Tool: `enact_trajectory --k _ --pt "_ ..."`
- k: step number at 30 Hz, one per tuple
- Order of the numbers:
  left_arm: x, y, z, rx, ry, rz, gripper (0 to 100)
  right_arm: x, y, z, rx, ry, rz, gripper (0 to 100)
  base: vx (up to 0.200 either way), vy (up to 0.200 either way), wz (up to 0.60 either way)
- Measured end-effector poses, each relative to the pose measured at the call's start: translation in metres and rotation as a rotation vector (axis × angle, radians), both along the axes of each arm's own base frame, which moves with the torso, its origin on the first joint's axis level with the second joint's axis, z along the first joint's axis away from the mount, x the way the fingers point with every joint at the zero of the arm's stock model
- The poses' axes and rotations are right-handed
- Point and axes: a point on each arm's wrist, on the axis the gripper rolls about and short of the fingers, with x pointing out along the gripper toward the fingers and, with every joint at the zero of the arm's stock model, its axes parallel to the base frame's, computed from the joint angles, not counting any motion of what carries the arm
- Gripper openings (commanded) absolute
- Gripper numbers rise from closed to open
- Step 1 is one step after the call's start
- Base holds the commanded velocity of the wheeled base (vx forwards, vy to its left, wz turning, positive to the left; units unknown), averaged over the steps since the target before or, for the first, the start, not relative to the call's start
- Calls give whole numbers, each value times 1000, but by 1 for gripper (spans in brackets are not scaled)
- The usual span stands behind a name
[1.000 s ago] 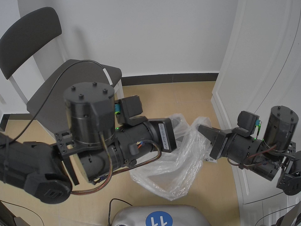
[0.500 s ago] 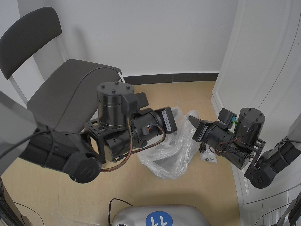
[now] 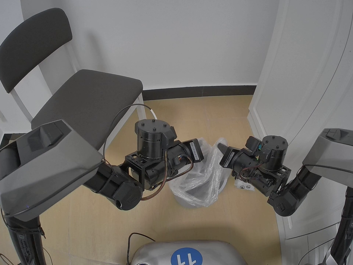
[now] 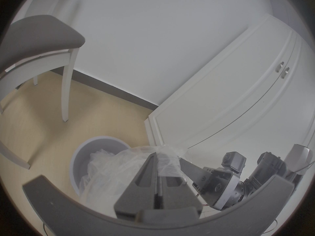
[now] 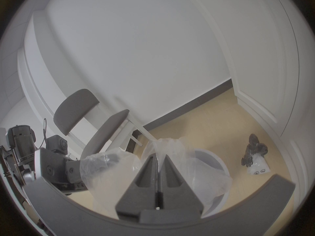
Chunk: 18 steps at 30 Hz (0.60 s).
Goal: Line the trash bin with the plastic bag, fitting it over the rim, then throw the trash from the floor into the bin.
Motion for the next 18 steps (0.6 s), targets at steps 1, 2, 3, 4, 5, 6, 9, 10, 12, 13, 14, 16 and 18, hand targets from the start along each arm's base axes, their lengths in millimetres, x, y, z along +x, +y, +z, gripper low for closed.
enact_trajectory --k 1,2,3,4,5,6,9,10,12,13,14,16,18 --pt "2 0 -3 3 4 4 0 2 0 -4 2 8 0 0 0 0 0" --pt "4 1 -5 5 8 7 0 5 0 -9 5 17 -1 0 0 0 0" --pt "5 1 -7 6 11 10 0 8 0 -13 9 21 -1 0 0 0 0" --pt "7 2 -8 7 12 14 0 10 1 -17 12 25 -1 0 0 0 0" --pt "8 4 -9 7 13 19 0 13 2 -21 17 25 -3 0 0 0 0" --pt "9 5 -9 6 13 24 0 14 3 -24 19 26 -3 0 0 0 0" --pt "13 10 -6 1 5 38 0 18 5 -33 26 33 -2 0 0 0 0" --pt "13 12 -4 -2 2 43 0 18 6 -35 31 35 0 0 0 0 0" --pt "15 17 1 -9 -7 53 0 18 9 -38 41 40 4 0 0 0 0" --pt "15 18 3 -11 -10 57 0 18 10 -39 44 42 6 0 0 0 0" --pt "15 21 8 -17 -17 61 0 17 12 -41 48 48 5 0 0 0 0" --pt "15 24 14 -25 -28 68 0 15 16 -41 55 51 2 0 0 0 0" --pt "14 27 19 -33 -37 72 0 13 21 -41 60 48 -2 0 0 0 0"
